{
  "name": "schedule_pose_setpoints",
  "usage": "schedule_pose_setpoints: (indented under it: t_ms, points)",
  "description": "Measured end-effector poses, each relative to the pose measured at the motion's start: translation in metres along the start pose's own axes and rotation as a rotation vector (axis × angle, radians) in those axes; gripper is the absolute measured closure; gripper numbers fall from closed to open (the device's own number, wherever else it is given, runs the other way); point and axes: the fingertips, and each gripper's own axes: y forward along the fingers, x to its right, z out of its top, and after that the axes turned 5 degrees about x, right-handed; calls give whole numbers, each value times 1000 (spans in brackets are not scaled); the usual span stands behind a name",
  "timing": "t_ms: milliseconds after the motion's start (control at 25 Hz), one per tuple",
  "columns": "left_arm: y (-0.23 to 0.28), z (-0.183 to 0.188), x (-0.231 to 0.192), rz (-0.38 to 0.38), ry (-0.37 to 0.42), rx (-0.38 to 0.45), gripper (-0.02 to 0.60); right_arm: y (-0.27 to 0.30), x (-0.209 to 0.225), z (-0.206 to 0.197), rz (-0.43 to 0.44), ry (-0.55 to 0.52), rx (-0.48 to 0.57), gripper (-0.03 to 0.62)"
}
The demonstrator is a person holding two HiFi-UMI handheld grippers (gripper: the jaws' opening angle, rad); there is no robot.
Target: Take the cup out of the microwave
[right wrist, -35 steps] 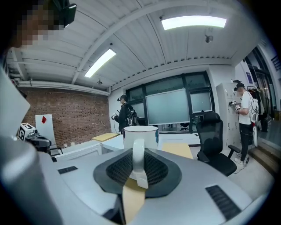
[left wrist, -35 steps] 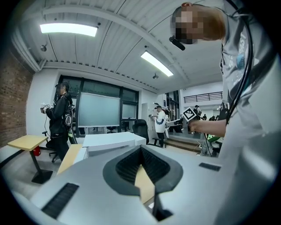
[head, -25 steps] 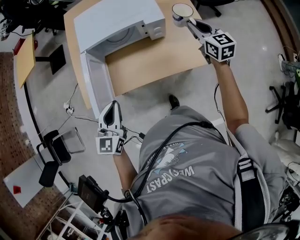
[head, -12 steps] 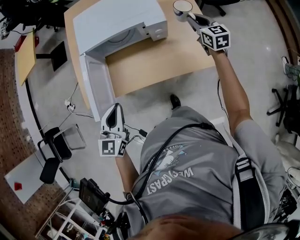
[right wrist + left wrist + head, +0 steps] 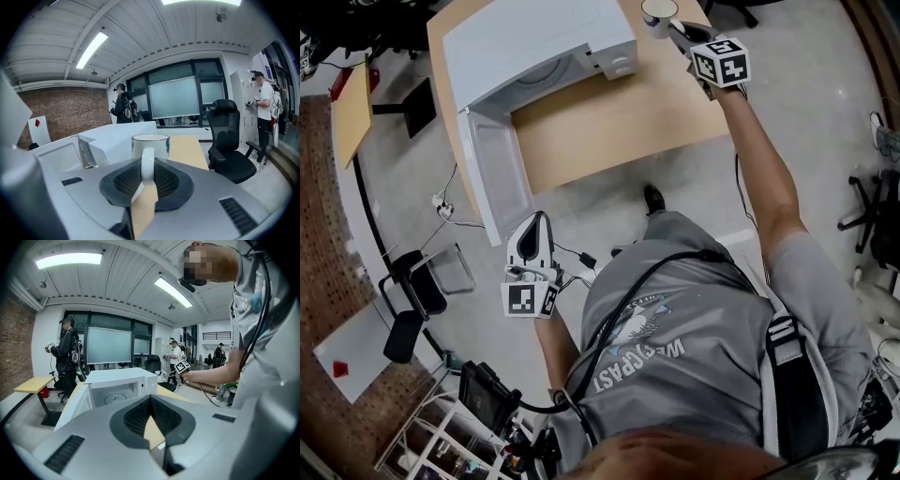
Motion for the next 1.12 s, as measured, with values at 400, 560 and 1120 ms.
schedule_pose_setpoints:
  t_ms: [400, 560, 1120]
  points:
    - [-4, -9, 0, 9, 6, -44, 538, 41, 13, -36, 8, 27, -64, 526]
    - [-3, -15, -3, 15, -4, -60, 538, 59, 22, -53, -5, 39, -87, 526]
    - [14, -27, -8, 8, -16, -112, 538, 107, 41, -96, -40, 72, -128, 526]
